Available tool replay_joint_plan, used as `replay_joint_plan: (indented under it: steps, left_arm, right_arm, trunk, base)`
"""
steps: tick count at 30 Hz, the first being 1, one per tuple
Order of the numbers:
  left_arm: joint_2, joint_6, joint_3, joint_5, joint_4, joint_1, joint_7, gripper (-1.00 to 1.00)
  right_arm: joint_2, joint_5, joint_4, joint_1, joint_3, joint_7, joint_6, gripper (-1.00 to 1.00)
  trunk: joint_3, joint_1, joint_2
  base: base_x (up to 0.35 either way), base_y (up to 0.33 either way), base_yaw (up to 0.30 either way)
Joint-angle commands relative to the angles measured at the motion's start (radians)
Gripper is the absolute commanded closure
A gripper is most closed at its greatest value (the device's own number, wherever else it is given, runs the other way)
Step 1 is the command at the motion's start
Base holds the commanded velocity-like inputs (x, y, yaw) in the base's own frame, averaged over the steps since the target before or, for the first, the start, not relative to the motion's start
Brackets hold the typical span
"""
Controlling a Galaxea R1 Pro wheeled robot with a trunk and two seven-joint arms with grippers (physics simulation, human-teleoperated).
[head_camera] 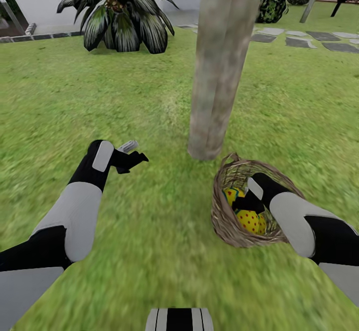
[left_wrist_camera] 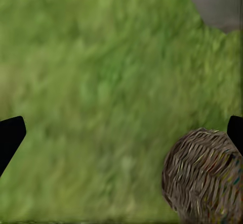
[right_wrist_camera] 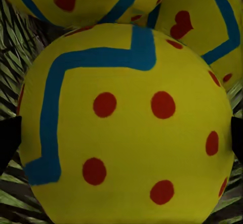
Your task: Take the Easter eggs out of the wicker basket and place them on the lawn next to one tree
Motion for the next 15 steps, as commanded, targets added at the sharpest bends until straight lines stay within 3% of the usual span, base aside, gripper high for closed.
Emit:
replay_joint_plan:
  steps: [1, 15]
  left_arm:
    - [0.0, 0.003, 0.004, 0.009, -0.001, -0.001, 0.01, -1.0]
    - [0.009, 0.001, 0.006, 0.012, 0.021, -0.001, 0.012, -1.0]
  right_arm:
    - [0.0, -0.009, -0.001, 0.0, -0.007, -0.01, 0.002, 1.0]
    - [-0.001, -0.009, -0.036, 0.0, -0.005, -0.013, 0.003, 1.0]
  trunk:
    - [0.003, -0.001, 0.0]
    - [0.057, -0.007, 0.003]
  base:
    - [-0.116, 0.0, 0.0]
    - [-0.028, 0.0, 0.0]
